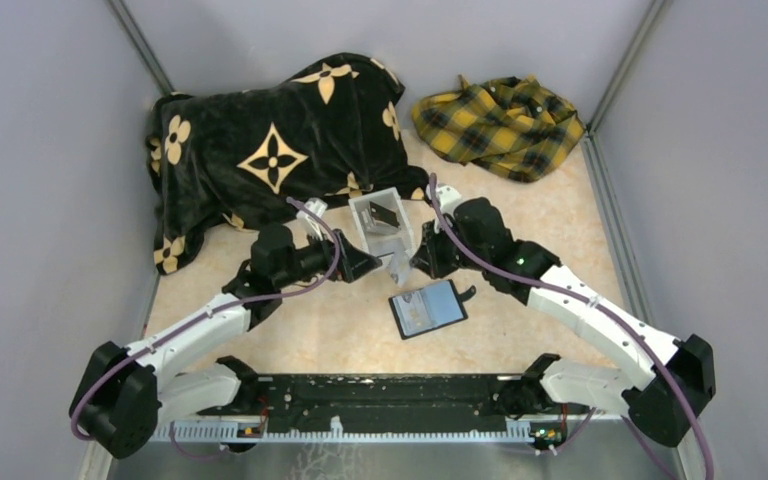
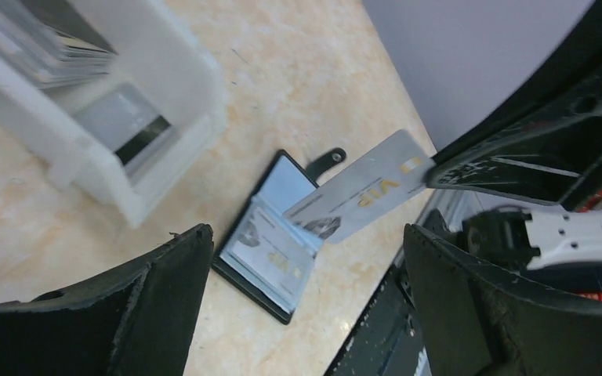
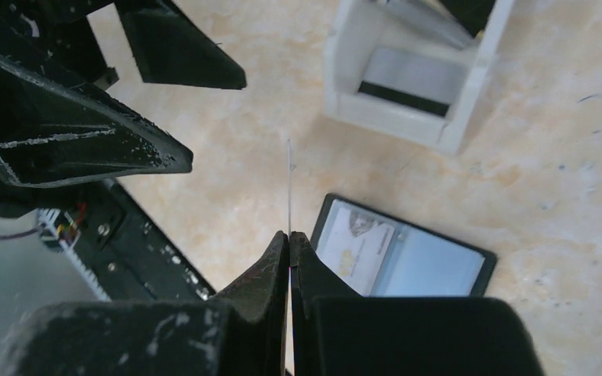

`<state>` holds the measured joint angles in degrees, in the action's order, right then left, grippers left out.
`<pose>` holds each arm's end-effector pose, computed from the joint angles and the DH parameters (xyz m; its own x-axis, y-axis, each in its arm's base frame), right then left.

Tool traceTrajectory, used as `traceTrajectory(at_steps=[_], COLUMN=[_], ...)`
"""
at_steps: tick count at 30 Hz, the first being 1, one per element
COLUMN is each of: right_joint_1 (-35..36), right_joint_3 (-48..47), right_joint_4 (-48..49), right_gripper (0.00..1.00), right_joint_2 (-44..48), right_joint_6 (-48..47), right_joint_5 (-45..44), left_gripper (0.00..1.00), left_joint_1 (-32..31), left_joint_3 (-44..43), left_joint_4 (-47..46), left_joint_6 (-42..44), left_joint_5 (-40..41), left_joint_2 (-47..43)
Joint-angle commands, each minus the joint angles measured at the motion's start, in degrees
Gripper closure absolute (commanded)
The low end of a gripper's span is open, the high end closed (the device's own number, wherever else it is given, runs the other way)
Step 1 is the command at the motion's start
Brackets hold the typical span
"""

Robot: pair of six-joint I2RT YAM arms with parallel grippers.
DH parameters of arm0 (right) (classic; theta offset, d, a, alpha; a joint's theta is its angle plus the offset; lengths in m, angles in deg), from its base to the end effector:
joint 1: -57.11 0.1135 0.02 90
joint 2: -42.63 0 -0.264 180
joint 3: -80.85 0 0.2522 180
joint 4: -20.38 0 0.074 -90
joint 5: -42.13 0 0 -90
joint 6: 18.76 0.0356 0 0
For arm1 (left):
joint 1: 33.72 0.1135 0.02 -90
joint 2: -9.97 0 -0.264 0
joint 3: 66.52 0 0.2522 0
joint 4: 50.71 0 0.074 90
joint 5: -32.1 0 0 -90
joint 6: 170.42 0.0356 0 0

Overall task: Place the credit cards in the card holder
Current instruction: Pick up the credit card from the storage box.

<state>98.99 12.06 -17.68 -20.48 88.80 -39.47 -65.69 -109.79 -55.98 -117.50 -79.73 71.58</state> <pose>0.1780 0.1666 0.3154 -0.6071 -0.1435 -0.7816 -0.5969 0.7316 0.3294 0.1950 -0.1373 0.2422 -0.6347 -0.2636 -0.7264 0.5216 0.5474 -0.6544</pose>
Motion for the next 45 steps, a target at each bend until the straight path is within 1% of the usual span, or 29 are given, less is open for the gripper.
traceTrajectory(at_steps=[1, 6, 12, 16, 21, 23, 25, 30, 38, 40, 43, 45], right_joint_1=[0.3, -1.9, -3.8, -5.0, -7.0, -7.8, -8.4, -9.4, -11.7, -12.2, -12.4, -12.5], right_joint_3=[3.3, 7.5, 10.2, 11.0, 11.7, 12.4, 13.0, 13.8, 14.3, 14.4, 14.4, 14.3], right_joint_4=[4.8, 8.5, 10.7, 12.4, 13.1, 14.5, 15.7, 17.3, 18.9, 19.3, 20.1, 19.8], right_gripper=[1.00, 1.00, 1.00, 1.00, 1.00, 1.00, 1.00, 1.00, 1.00, 1.00, 1.00, 1.00], right_joint_2=[3.7, 5.7, 6.4, 6.1, 5.1, 4.8, 4.1, 2.3, 0.9, 0.6, -0.1, 0.0], right_joint_6=[5.1, 8.1, 9.7, 10.6, 10.9, 11.6, 12.1, 12.2, 12.5, 12.7, 12.9, 12.4], right_joint_5=[11.5, 20.6, 26.2, 29.5, 32.3, 34.1, 35.4, 37.2, 38.4, 38.6, 38.8, 38.0], left_gripper=[0.04, 0.08, 0.12, 0.19, 0.34, 0.40, 0.44, 0.59, 0.91, 1.00, 1.00, 1.00], left_joint_1=[-3.5, -4.6, -4.6, -4.6, -4.6, -4.6, -4.6, -4.6, -4.6, -4.6, -4.6, -4.6], left_joint_3=[0.3, 0.2, 0.7, 0.6, 0.3, 0.6, 0.9, 1.0, 1.1, 1.5, 2.2, 2.8], left_joint_4=[-1.8, -0.4, -0.5, -2.1, -3.4, -4.5, -5.6, -8.1, -9.9, -10.6, -12.4, -13.7], left_joint_6=[4.8, 7.8, 9.5, 9.6, 9.4, 8.9, 8.3, 6.9, 6.1, 5.7, 4.4, 3.2], left_joint_5=[-6.9, -11.9, -15.0, -18.6, -22.3, -23.6, -24.7, -27.0, -30.2, -30.4, -30.7, -29.2], left_joint_2=[-0.7, 0.2, 1.1, 3.6, 6.0, 6.3, 6.6, 7.3, 9.7, 9.8, 9.8, 9.7])
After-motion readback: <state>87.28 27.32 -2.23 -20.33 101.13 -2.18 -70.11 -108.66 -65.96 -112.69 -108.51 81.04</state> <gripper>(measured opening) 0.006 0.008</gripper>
